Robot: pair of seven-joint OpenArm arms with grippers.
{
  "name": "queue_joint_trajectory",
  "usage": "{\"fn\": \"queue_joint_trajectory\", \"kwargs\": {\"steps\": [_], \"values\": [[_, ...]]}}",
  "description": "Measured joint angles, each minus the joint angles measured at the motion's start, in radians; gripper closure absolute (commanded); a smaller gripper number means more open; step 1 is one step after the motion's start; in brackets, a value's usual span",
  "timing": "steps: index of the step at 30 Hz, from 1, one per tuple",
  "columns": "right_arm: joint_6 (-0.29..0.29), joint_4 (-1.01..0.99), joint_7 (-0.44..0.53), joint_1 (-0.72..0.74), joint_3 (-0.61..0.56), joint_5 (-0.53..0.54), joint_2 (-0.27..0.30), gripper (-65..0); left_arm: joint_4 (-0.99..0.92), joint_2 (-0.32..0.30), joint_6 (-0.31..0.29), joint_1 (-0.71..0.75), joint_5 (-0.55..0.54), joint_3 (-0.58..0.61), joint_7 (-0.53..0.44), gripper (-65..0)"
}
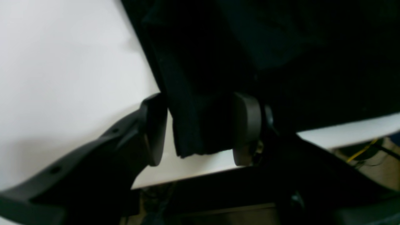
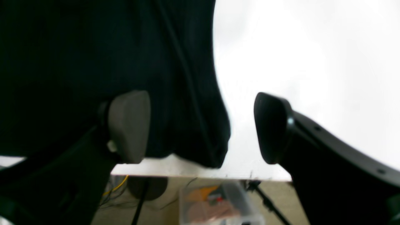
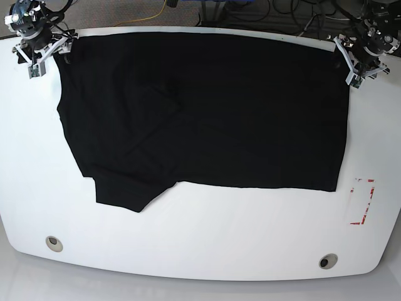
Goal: Layout the t-shirt on the table in an organized manner, then fold the t-shirt properly
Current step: 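Release the corners and lift both grippers off the shirt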
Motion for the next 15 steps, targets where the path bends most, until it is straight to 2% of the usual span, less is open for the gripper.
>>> {"fn": "queue_joint_trajectory", "kwargs": {"steps": [7,15], "values": [[0.000,0.055,0.000,0.008,0.000,0.003,0.002,-49.8,0.029,0.005,0.002,-0.063,0.028,-0.065,0.023,-30.6],[0.000,0.069,-0.001,0.071,0.003,0.000,0.003,-49.8,0.072,0.005,0.001,-0.125,0.013,-0.043,0.022,-30.9]]}}
